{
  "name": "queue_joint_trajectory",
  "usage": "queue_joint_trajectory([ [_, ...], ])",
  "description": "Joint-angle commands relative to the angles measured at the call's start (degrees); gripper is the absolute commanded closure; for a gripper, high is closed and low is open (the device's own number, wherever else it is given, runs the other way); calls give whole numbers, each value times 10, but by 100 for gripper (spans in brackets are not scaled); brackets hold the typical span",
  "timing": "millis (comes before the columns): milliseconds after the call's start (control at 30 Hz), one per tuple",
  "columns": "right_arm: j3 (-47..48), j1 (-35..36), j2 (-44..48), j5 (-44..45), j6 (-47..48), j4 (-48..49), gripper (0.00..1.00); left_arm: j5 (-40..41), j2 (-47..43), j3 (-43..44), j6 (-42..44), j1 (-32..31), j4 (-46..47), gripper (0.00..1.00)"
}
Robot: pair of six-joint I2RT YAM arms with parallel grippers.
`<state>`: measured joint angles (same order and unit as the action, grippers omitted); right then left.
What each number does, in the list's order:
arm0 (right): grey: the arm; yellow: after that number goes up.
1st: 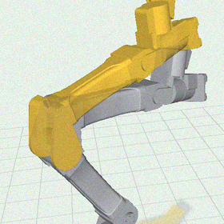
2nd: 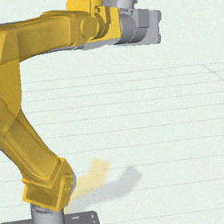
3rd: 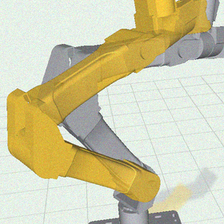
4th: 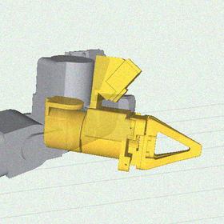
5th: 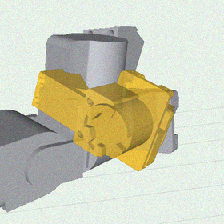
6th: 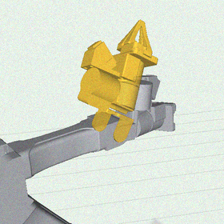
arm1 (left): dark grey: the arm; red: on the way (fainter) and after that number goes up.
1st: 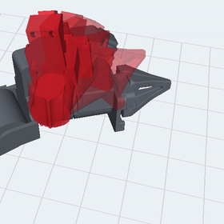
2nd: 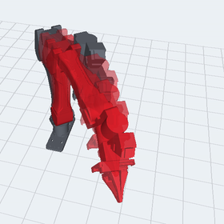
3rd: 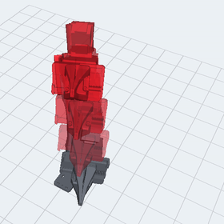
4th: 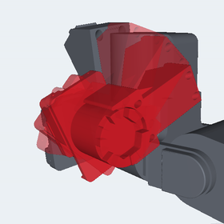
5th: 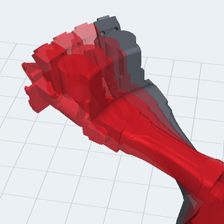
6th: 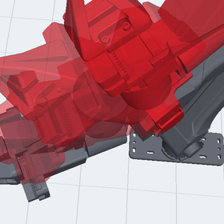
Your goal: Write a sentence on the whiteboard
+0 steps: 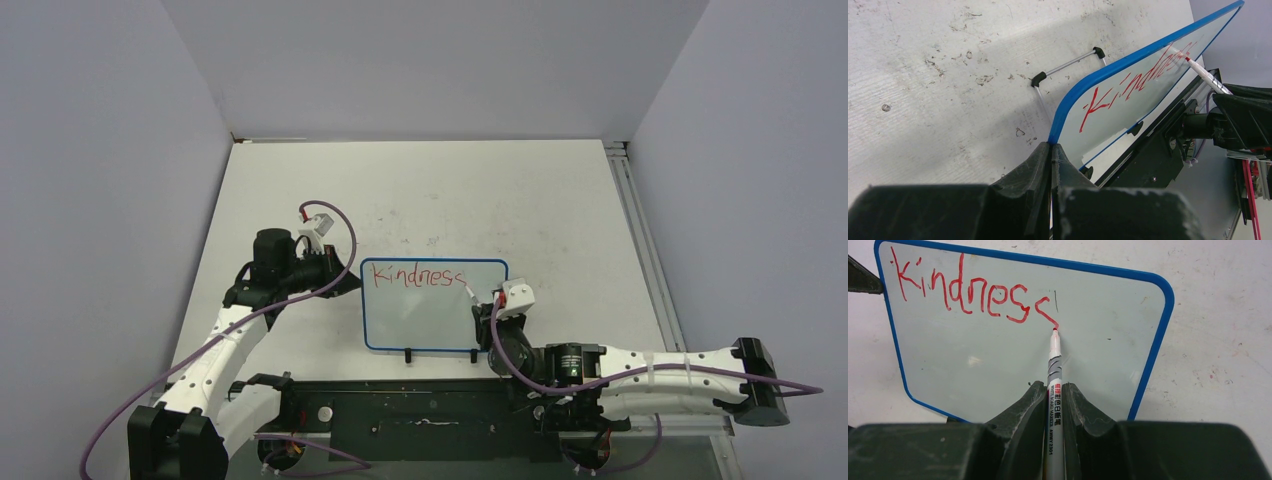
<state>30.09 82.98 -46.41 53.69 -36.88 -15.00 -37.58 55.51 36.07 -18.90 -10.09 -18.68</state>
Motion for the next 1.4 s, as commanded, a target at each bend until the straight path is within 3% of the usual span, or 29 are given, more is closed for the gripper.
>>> queue_joint_trajectory([
  [0, -3, 5, -8, 11, 10, 29, 95, -16, -8, 22, 1, -6, 7, 100],
  [500, 0, 6, -24, 5, 44, 82, 95, -16, -7, 22, 1, -6, 7, 100],
  [800, -6, 10, 27, -120, 138, 176, 95, -14, -8, 21, 1, -6, 7, 100],
  [1367, 43, 35, -236, -127, 135, 372, 95, -5, -12, 23, 5, -6, 0, 100],
])
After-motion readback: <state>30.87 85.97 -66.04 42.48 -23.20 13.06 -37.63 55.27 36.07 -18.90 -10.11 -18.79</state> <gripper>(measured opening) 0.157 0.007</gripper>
